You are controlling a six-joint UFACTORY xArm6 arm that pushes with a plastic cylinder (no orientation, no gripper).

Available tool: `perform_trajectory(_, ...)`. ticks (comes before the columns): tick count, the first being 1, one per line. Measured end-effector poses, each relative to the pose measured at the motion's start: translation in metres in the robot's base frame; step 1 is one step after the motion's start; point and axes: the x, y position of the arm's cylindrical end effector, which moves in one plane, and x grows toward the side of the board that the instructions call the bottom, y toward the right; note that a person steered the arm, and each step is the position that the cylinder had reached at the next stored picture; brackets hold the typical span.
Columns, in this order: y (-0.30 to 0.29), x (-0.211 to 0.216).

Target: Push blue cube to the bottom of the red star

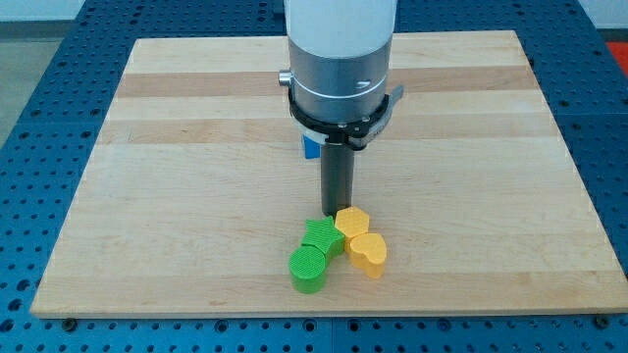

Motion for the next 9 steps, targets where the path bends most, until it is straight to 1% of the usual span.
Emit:
perform_trajectory(1,-0.024,-0.048)
perform_trajectory(2,-0.062,-0.105)
perform_trajectory(3,-0.072,-0.136)
perform_trajectory(4,-0.072,-0.182)
perform_trajectory(5,-0.072,-0.182)
perform_trajectory(6,-0.076,-0.104)
perform_trajectory(7,-0.076,-0.042)
perform_trajectory(8,-0.069,-0.024)
perform_trajectory(9,-0.066,-0.091)
